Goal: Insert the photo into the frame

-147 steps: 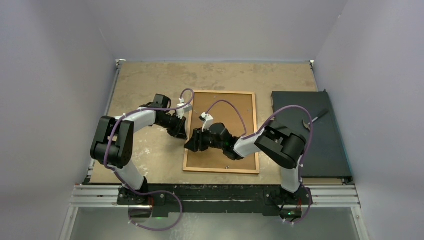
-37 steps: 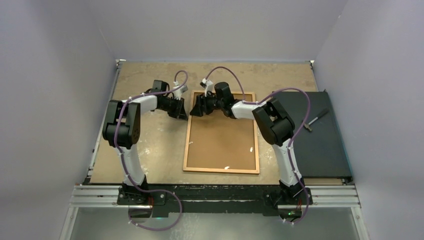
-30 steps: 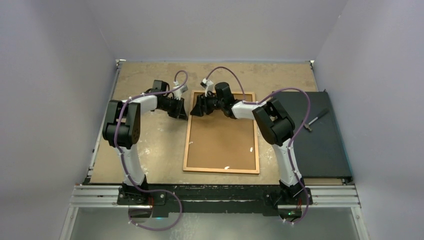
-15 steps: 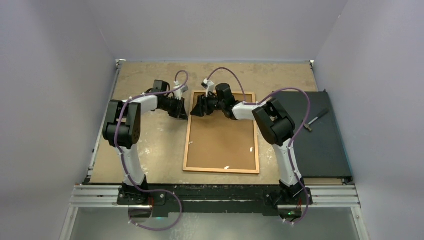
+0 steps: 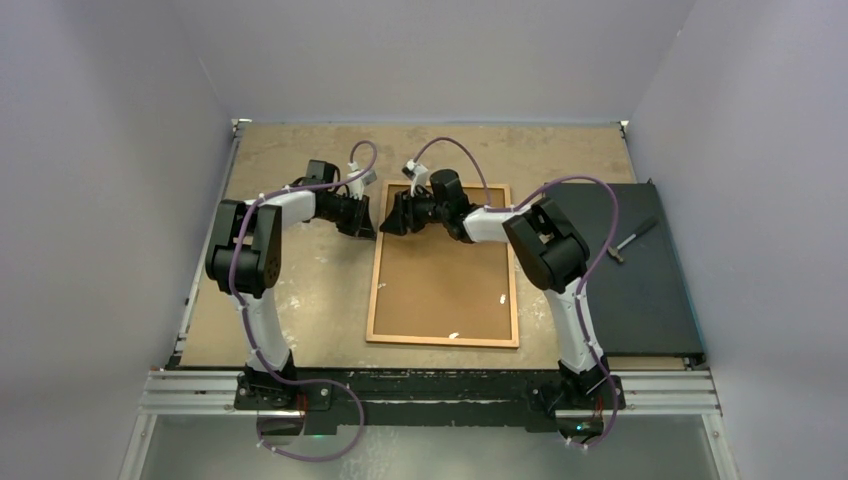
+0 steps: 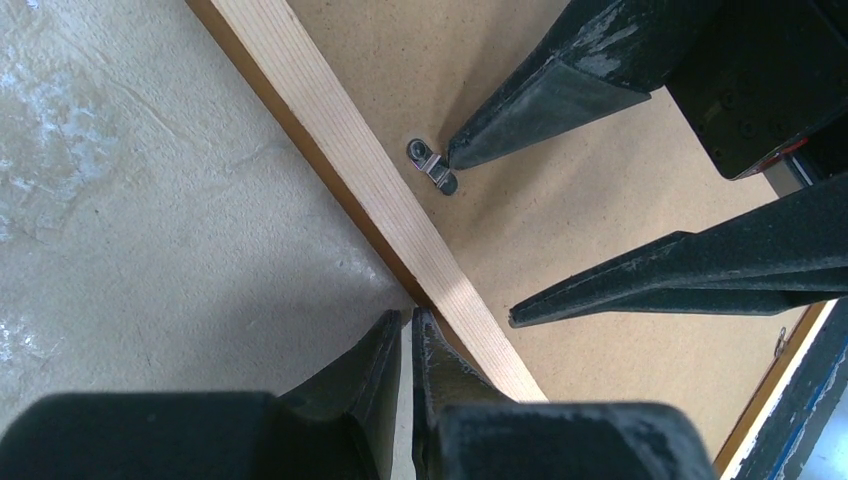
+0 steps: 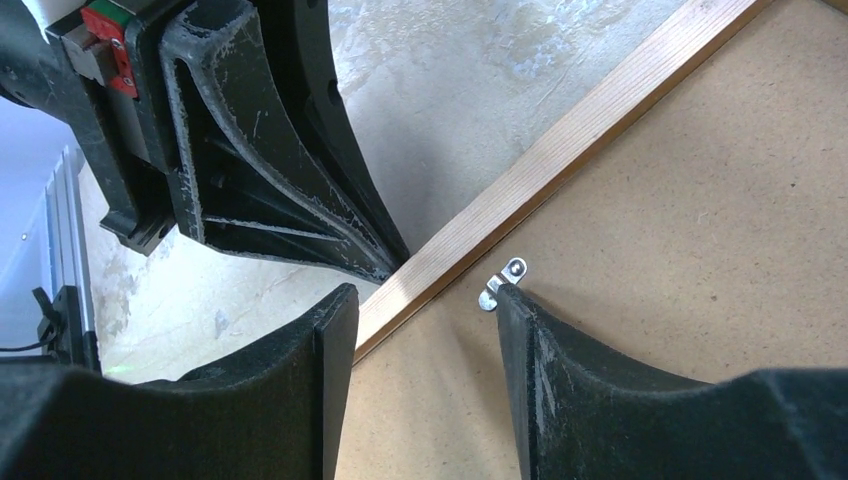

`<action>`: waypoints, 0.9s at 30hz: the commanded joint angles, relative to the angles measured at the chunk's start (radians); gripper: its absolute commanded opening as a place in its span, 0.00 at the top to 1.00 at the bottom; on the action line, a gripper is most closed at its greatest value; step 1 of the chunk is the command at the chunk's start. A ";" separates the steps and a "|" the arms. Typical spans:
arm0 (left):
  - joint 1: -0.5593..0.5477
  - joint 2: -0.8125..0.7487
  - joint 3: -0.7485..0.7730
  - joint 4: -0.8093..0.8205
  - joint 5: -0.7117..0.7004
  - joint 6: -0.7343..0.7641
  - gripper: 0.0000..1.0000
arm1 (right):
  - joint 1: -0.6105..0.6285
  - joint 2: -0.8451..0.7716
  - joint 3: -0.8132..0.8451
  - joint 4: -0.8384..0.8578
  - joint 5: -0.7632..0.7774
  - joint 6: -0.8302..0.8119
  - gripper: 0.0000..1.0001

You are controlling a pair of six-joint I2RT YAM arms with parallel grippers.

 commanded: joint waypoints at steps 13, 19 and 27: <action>-0.009 0.008 0.012 0.026 0.016 -0.012 0.94 | 0.043 0.007 -0.033 0.005 -0.027 0.079 0.45; -0.010 0.003 0.010 0.019 0.016 -0.005 0.94 | 0.042 -0.036 -0.060 0.010 -0.036 0.089 0.44; -0.006 -0.030 0.023 -0.008 0.036 0.002 0.95 | 0.008 -0.120 -0.126 0.031 0.002 0.094 0.39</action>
